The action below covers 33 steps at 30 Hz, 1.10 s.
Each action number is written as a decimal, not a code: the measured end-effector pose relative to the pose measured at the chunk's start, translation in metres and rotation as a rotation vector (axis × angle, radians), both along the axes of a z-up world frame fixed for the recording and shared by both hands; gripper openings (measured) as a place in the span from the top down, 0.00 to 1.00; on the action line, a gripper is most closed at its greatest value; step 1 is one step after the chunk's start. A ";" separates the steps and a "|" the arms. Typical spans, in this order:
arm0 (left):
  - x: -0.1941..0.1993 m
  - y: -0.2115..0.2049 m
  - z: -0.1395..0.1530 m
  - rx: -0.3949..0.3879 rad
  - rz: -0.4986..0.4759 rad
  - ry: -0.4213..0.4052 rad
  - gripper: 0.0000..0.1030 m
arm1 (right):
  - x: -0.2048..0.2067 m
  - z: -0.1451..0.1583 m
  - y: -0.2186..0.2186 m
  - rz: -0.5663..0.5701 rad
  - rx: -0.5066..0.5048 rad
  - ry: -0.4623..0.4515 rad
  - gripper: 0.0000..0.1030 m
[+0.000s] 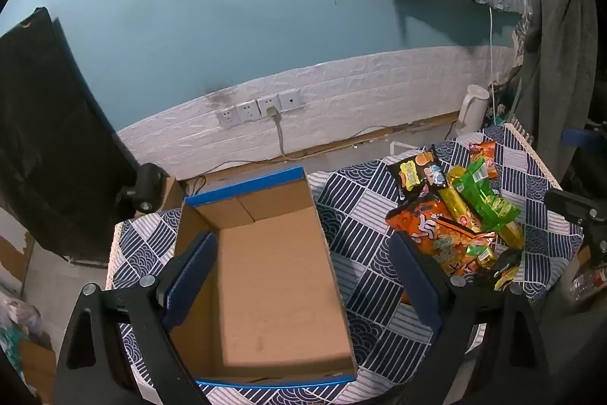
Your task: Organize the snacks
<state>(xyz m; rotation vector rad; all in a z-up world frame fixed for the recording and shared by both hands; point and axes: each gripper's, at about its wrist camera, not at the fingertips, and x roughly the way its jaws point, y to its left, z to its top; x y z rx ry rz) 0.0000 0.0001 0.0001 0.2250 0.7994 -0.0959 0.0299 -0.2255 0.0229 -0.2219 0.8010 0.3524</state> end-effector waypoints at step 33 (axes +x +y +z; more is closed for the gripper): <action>-0.006 -0.008 -0.002 0.016 -0.045 -0.026 0.10 | -0.001 0.005 0.002 0.007 0.000 0.007 0.02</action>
